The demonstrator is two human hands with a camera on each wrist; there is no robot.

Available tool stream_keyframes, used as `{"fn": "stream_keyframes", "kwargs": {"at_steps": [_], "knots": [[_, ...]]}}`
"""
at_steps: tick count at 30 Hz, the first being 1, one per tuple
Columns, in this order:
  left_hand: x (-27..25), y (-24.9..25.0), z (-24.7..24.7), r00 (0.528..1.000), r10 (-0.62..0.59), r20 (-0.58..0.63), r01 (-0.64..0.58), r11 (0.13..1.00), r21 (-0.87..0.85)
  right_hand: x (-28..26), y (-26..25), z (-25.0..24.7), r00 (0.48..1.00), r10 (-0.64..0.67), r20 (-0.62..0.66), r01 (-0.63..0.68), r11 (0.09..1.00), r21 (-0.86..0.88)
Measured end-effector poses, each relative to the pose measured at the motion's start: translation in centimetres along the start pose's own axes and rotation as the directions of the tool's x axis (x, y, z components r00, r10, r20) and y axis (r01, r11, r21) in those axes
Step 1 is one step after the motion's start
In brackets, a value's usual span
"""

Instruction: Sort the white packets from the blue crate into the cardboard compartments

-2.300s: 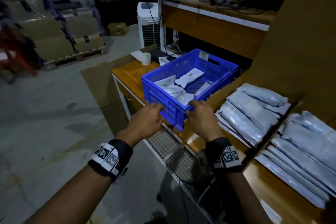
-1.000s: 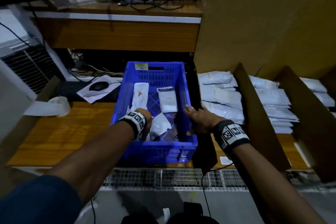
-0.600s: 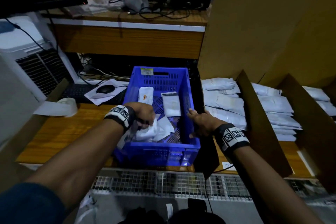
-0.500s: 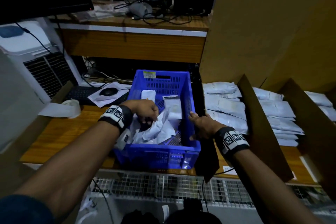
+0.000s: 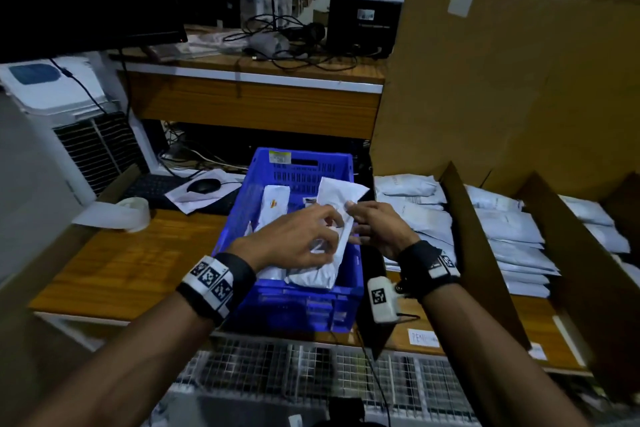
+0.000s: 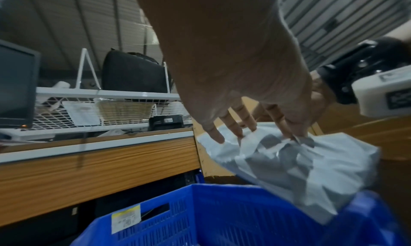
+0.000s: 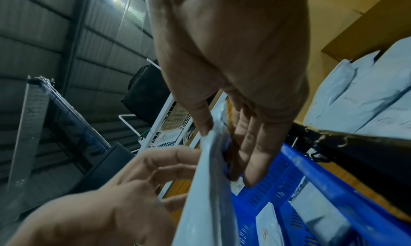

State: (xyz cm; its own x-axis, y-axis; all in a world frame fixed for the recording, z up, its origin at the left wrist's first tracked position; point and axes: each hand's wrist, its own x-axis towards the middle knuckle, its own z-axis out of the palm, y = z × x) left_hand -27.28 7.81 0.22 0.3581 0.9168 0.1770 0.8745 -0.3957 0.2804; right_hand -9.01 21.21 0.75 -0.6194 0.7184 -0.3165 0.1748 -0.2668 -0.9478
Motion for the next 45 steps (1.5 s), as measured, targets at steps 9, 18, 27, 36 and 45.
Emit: {"fn": "stream_keyframes", "kwargs": {"at_steps": [9, 18, 27, 36, 45], "knots": [[-0.1, 1.0, 1.4, 0.863, -0.409, -0.296, 0.314, 0.893, -0.322, -1.7, -0.2, -2.4, 0.992, -0.098, -0.081, 0.108, 0.986, 0.131], [-0.5, 0.0, 2.0, 0.855, -0.508, 0.102, 0.38, 0.479, -0.791, -2.5, -2.0, -4.6, 0.988, -0.14, -0.063, 0.151, 0.957, 0.249], [-0.9, -0.7, 1.0, 0.878, -0.478, -0.035, 0.318, 0.635, -0.704, -2.3, -3.1, -7.3, 0.964, -0.223, -0.147, 0.245, 0.957, 0.154], [-0.7, 0.0, 1.0, 0.884, -0.467, 0.033, 0.329, 0.57, -0.753, -2.0, -3.5, -6.6, 0.96, -0.25, -0.124, 0.272, 0.94, 0.207], [0.0, -1.7, 2.1, 0.907, -0.417, 0.061, 0.349, 0.659, -0.666, -0.6, -5.2, -6.4, 0.942, -0.289, -0.172, 0.315, 0.939, 0.142]]}}
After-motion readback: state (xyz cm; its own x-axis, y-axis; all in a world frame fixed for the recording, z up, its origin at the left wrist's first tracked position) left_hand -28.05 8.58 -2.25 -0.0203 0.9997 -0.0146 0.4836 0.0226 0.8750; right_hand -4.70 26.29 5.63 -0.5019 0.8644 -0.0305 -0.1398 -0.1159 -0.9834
